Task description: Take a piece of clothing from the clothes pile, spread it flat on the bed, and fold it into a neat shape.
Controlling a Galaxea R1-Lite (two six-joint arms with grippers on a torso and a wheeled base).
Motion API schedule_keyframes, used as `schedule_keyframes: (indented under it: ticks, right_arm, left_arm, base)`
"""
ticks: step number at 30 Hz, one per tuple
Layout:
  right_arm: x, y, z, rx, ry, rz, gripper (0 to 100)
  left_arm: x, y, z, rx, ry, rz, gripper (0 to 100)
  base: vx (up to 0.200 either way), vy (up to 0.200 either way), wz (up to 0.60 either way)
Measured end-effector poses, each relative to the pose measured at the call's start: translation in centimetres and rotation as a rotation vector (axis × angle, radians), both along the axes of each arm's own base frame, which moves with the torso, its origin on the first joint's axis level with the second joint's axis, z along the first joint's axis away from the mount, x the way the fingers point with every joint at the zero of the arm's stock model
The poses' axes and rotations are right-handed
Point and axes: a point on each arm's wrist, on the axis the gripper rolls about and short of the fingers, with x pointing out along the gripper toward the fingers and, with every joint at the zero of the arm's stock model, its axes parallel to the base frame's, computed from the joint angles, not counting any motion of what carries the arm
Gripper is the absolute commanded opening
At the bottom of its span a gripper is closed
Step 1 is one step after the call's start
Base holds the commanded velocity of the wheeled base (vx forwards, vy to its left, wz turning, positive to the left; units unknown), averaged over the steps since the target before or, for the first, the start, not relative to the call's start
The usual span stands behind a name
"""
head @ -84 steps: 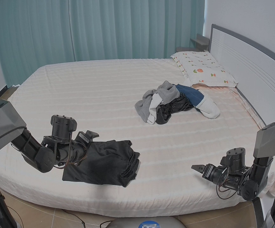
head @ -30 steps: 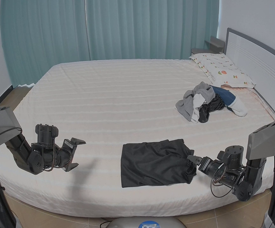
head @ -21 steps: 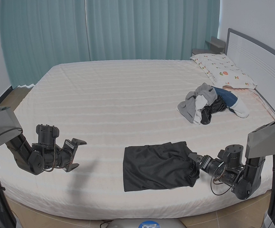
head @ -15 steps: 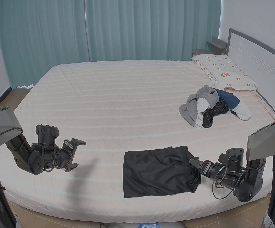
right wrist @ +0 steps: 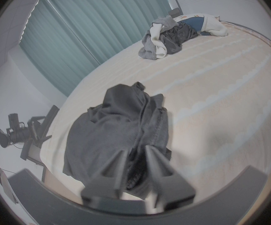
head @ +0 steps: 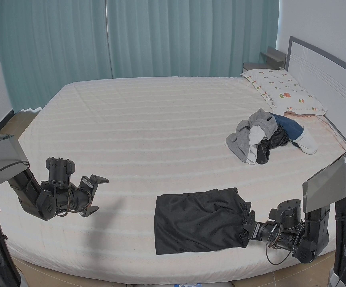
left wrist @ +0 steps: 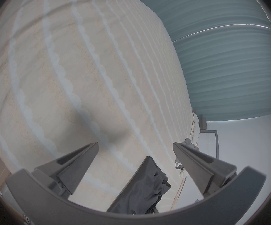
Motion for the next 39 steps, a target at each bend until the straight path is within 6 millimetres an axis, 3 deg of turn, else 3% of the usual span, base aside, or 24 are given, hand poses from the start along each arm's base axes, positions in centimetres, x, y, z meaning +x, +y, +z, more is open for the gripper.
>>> schedule_keyframes:
  ticks: [7, 20, 21, 30, 39]
  right_arm:
    - [-0.6, -0.3, -0.9, -0.103, 0.019, -0.024, 0]
    - [-1.8, -2.5, -0.5, -0.218, 0.041, -0.017, 0]
    - [-1.8, -2.6, -0.5, -0.221, 0.042, -0.022, 100]
    - [-1.5, -3.3, -0.8, -0.241, 0.045, -0.031, 100]
    - [1.2, -3.5, 2.0, -0.095, -0.100, -0.117, 100]
  left_arm:
    - [0.0, 0.0, 0.0, 0.000, 0.000, 0.000, 100]
    - [0.0, 0.0, 0.0, 0.000, 0.001, 0.001, 100]
    - [0.0, 0.0, 0.0, 0.000, 0.001, 0.000, 100]
    - [0.1, 0.0, 0.0, 0.000, 0.000, 0.001, 100]
    - [0.1, 0.0, 0.0, -0.001, -0.003, 0.001, 100]
  base:
    - [0.000, 0.000, 0.00]
    - [0.000, 0.000, 0.00]
    - [0.000, 0.000, 0.00]
    - [0.000, 0.000, 0.00]
    - [0.000, 0.000, 0.00]
